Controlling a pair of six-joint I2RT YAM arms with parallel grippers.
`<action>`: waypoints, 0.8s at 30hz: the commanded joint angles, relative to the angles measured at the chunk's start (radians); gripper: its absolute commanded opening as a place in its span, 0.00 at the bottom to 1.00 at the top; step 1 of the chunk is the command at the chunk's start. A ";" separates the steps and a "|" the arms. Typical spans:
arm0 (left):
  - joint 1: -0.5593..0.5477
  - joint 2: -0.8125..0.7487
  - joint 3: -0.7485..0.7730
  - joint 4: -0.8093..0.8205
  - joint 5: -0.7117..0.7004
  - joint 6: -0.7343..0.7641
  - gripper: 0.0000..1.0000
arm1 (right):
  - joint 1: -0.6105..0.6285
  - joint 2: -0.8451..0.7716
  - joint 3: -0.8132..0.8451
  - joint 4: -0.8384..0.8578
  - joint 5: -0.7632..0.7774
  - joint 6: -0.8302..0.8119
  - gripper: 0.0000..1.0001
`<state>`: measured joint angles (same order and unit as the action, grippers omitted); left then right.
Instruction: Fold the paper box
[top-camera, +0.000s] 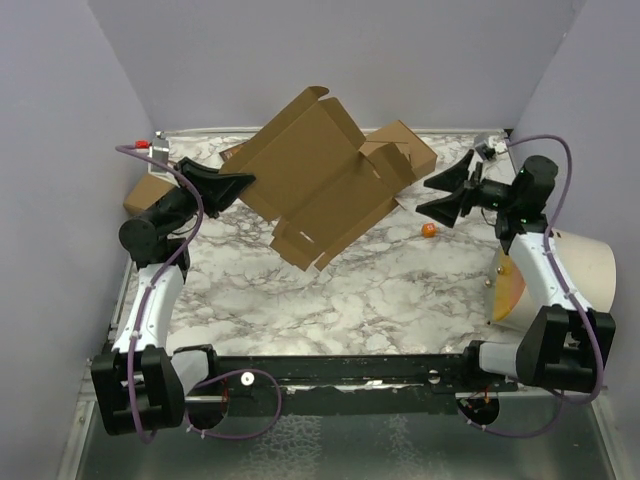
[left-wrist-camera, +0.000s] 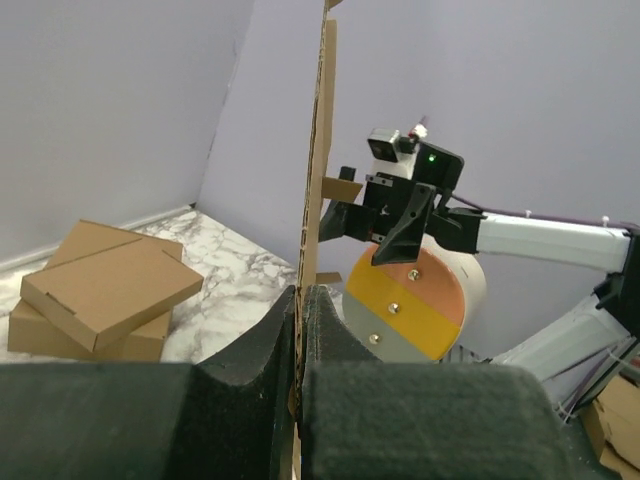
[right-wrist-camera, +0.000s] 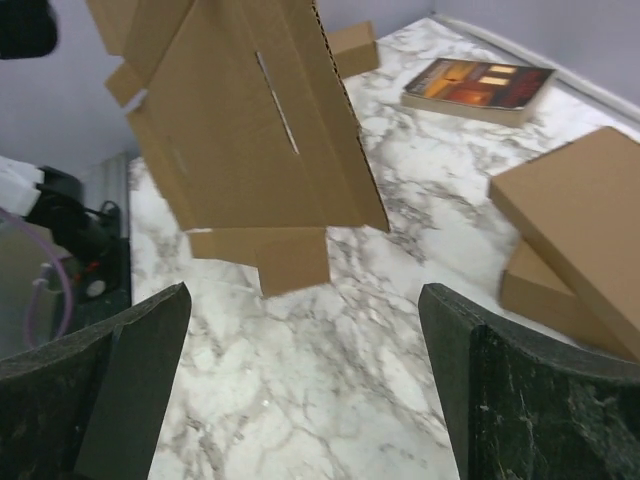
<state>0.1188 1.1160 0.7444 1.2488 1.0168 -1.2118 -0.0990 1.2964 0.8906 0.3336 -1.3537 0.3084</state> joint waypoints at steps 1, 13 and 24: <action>0.009 -0.094 -0.024 -0.188 -0.105 0.081 0.00 | -0.070 -0.042 0.033 -0.232 -0.028 -0.236 0.99; 0.002 -0.209 -0.196 -0.156 -0.330 -0.104 0.00 | -0.023 -0.060 -0.190 0.203 -0.057 0.011 1.00; -0.065 -0.227 -0.305 -0.107 -0.500 -0.190 0.00 | 0.111 0.042 -0.338 0.500 0.150 0.288 1.00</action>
<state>0.0864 0.9043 0.4599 1.0782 0.6220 -1.3518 -0.0326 1.2919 0.5892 0.6579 -1.3487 0.4026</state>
